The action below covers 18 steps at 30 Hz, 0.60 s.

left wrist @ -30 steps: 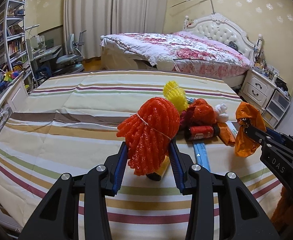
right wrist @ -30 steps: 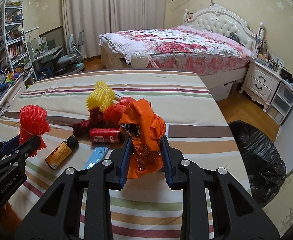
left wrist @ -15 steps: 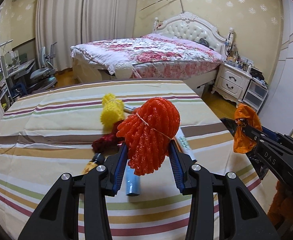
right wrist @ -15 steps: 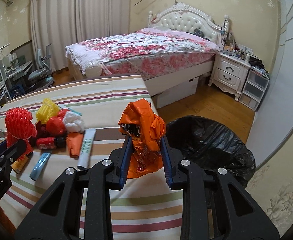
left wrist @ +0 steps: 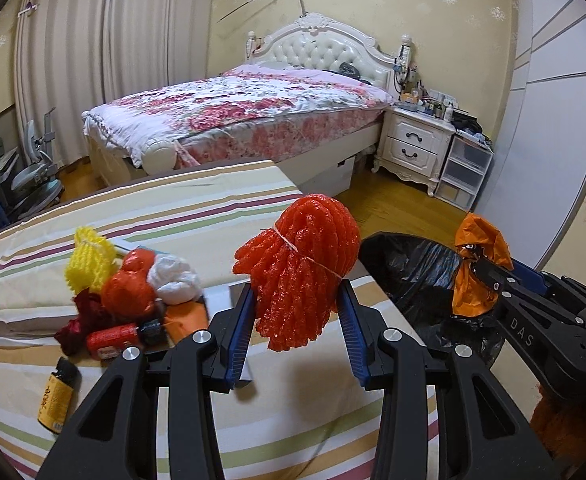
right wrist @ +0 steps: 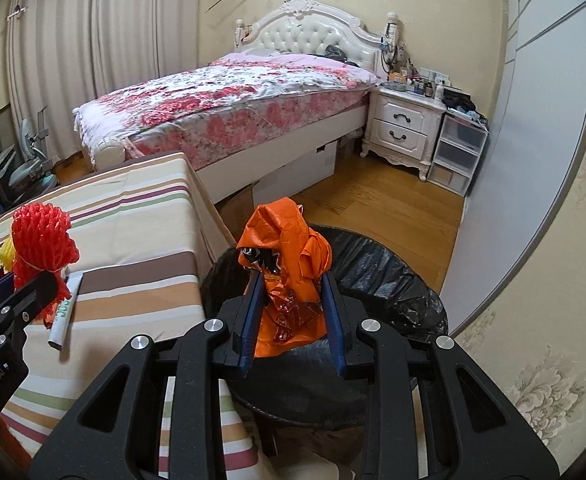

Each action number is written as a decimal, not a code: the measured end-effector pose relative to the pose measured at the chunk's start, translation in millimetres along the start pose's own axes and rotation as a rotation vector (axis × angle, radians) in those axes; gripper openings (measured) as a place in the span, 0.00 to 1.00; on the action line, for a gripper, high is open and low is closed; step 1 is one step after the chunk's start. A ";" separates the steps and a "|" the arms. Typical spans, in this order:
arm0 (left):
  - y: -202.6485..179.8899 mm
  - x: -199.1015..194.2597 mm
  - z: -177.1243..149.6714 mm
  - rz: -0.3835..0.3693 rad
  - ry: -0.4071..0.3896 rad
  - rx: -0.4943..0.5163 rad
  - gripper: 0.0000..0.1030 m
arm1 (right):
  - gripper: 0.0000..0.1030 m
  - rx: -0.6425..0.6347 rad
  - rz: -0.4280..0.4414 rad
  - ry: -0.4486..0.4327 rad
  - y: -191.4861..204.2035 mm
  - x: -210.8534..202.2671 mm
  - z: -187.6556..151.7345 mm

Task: Collect trash
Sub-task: 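Carry the orange net and orange bag over the black bin and release both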

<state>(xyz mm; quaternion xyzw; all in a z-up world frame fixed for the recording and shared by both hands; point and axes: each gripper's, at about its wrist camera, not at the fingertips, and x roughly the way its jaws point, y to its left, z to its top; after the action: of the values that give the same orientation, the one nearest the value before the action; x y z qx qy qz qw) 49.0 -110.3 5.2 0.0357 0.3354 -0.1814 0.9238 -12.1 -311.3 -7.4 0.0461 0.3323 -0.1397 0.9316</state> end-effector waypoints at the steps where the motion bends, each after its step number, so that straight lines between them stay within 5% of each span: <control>1: -4.0 3.7 1.2 -0.008 0.004 0.007 0.40 | 0.27 0.009 -0.006 0.003 -3.9 2.6 -0.2; 18: -58.4 69.8 15.5 -0.046 0.070 0.108 0.40 | 0.28 0.109 -0.052 0.054 -42.6 42.1 2.3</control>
<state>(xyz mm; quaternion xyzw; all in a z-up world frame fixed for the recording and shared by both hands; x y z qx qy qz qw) 86.9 -189.3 -23.8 0.0840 0.3579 -0.2193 0.9038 8.1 -362.1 -31.9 0.0920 0.3501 -0.1806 0.9145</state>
